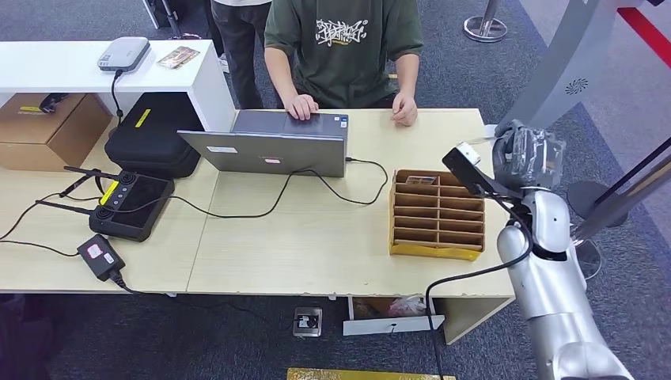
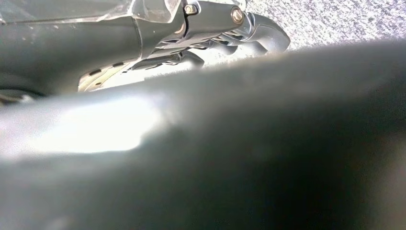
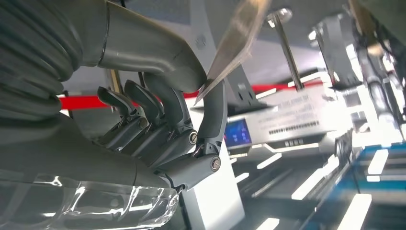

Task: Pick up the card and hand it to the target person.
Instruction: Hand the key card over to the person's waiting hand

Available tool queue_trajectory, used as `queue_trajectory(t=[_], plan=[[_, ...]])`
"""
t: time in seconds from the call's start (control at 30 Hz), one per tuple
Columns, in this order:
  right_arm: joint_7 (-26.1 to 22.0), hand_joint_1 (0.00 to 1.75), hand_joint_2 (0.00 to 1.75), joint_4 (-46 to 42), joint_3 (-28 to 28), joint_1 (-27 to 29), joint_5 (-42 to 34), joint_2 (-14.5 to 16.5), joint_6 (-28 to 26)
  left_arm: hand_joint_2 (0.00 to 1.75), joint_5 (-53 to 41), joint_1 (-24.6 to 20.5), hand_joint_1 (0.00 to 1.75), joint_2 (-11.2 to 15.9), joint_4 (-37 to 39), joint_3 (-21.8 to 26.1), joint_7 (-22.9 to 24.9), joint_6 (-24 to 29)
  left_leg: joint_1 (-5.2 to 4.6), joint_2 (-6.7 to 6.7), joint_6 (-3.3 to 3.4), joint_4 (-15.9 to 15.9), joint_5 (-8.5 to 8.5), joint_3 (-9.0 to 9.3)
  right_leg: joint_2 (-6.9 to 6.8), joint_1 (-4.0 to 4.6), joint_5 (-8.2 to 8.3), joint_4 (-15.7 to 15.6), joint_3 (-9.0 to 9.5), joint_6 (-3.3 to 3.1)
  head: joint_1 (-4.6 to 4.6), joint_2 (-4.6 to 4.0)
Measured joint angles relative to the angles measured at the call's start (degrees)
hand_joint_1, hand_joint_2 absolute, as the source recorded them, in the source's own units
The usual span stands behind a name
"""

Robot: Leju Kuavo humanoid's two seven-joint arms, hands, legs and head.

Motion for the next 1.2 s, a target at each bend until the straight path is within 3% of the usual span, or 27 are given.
queue_trajectory(t=[0.2, 0.53, 0.67, 1.2], plan=[[0.1, 1.75, 1.75, -10.2, 0.0, 0.6, -0.2, -1.6, 0.3, 0.00, -0.2, 0.0, 0.00, 0.0, 0.0, 0.0, 0.1, 0.0, 0.00, 0.01, 0.00, 0.0, 0.00, 0.01, 0.01, 0.00, 0.00, 0.0, 0.00, 0.00, 0.00, 0.00], [-0.5, 1.75, 1.75, -11.7, 0.5, 0.6, -1.2, -1.8, 0.8, 0.00, 0.4, -0.1, 0.00, 0.0, 0.0, 0.0, 0.8, 0.0, 0.00, 0.00, 0.00, 0.0, 0.00, 0.00, -0.01, 0.00, 0.00, 0.0, 0.02, 0.00, 0.00, 0.00], [-0.6, 0.00, 1.75, -11.5, 1.1, 0.6, -1.4, -1.8, 0.7, 0.00, 0.8, -0.1, 0.00, 0.0, 0.0, 0.0, 1.2, 0.0, 0.00, 0.00, 0.00, 0.0, 0.00, 0.00, 0.01, 0.00, 0.00, 0.0, 0.02, 0.00, 0.00, 0.00], [-1.0, 0.00, 1.75, -11.1, 1.5, 1.6, -4.3, -0.8, 2.0, 0.00, 0.8, -0.2, 0.00, -0.1, 0.0, 0.0, 1.9, 0.0, 0.00, 0.00, 0.01, 0.0, 0.00, -0.01, -0.01, 0.00, 0.00, 0.0, 0.02, 0.00, 0.00, 0.00]])
